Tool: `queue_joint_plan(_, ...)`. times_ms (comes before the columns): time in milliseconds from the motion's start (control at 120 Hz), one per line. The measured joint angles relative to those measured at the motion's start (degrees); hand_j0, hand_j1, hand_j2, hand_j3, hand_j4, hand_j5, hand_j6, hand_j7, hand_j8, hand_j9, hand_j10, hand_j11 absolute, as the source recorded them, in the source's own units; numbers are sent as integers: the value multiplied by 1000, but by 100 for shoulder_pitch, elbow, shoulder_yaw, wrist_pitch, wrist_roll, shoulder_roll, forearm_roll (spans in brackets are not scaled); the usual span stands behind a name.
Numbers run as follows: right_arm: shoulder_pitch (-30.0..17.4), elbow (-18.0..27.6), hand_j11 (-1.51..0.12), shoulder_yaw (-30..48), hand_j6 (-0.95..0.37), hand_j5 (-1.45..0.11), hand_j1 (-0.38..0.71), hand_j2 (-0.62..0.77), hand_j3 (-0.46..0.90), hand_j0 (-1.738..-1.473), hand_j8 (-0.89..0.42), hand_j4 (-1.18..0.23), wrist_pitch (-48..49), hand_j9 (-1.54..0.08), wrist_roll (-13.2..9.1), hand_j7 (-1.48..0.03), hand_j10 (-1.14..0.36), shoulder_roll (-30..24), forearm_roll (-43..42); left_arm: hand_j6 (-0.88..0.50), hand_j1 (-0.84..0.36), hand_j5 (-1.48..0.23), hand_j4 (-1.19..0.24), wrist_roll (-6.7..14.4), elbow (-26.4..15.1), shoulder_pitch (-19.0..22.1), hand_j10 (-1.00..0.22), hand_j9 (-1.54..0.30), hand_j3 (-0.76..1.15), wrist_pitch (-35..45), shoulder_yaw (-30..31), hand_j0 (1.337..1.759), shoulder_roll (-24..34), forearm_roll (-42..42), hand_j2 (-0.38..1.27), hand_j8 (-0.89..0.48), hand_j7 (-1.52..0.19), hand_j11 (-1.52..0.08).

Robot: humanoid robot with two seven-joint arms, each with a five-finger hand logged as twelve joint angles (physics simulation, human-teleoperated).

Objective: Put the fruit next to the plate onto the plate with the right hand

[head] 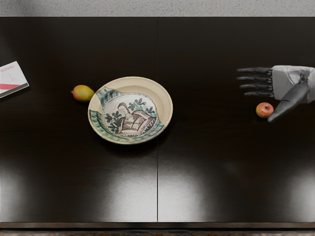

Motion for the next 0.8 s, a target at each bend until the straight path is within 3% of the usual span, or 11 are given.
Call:
queue_joint_plan(133,102,13,-55,14,-42,-55,-299,-8,0,-1658,-42,-42,0,-55,-260,-55,-43,190,-59,-234,69,-304,-234,0,0,0,-234,-304,0,0,1,1658,0,0,47,-234,-304,-304)
queue_joint_plan(200,314,-2,-55,14,-43,-55,-299,-8,0,-1658,-43,-43,0,-55,-602,-55,-43,301,-447,-234,69,-304,-234,0,0,0,-234,-304,0,0,1,1658,0,0,47,-234,-304,-304)
queue_joint_plan(308,718,105,-54,8,-43,-54,-300,-7,0,-1658,-43,-42,-440,-54,-935,-54,-42,561,-2068,-233,69,-304,-233,0,0,-3,-233,-304,0,0,2,1658,0,0,47,-233,-304,-304)
queue_joint_plan(450,852,657,-51,-412,-42,-51,-303,-7,0,-1658,-42,-41,-2589,-51,-1304,-51,-41,1033,-3826,-234,69,-304,-234,0,0,0,-234,-304,0,0,3,1658,0,0,47,-234,-304,-304)
queue_joint_plan(617,493,1044,-46,-835,-41,-47,-308,-6,0,-1658,-40,-39,-4323,-46,-1462,-46,-39,1316,-4723,-234,69,-304,-234,0,0,-1,-234,-304,0,0,4,1658,0,0,47,-234,-304,-304)
queue_joint_plan(800,-90,690,-42,-935,-39,-42,-313,-4,0,-1658,-37,-36,-5118,-42,-1494,-42,-36,1554,-5458,-233,69,-304,-234,0,0,-3,-233,-304,0,0,3,1658,0,0,47,-233,-304,-304)
